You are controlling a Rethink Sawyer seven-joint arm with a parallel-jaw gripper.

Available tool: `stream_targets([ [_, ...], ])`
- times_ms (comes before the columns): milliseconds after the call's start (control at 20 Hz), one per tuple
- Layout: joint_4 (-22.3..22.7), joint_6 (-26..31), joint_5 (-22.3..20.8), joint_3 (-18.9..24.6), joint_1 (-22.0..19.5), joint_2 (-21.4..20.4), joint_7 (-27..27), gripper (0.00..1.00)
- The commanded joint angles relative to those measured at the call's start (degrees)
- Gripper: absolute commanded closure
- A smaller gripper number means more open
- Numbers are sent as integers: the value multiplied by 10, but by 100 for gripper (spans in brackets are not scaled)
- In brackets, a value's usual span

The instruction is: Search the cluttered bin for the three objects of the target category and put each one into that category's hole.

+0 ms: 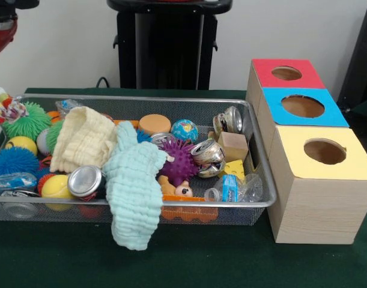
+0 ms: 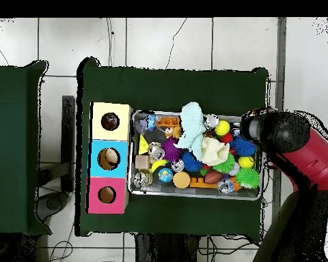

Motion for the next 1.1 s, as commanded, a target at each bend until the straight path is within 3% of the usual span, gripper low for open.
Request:
stream_targets([
  [50,-8,93,15,-6,-6,17,119,100],
  [350,-34,173,14,-36,22,-11,139,100],
  [700,-62,206,18,-50,44,-8,150,100],
  [1100,-154,278,50,-78,79,27,230,100],
])
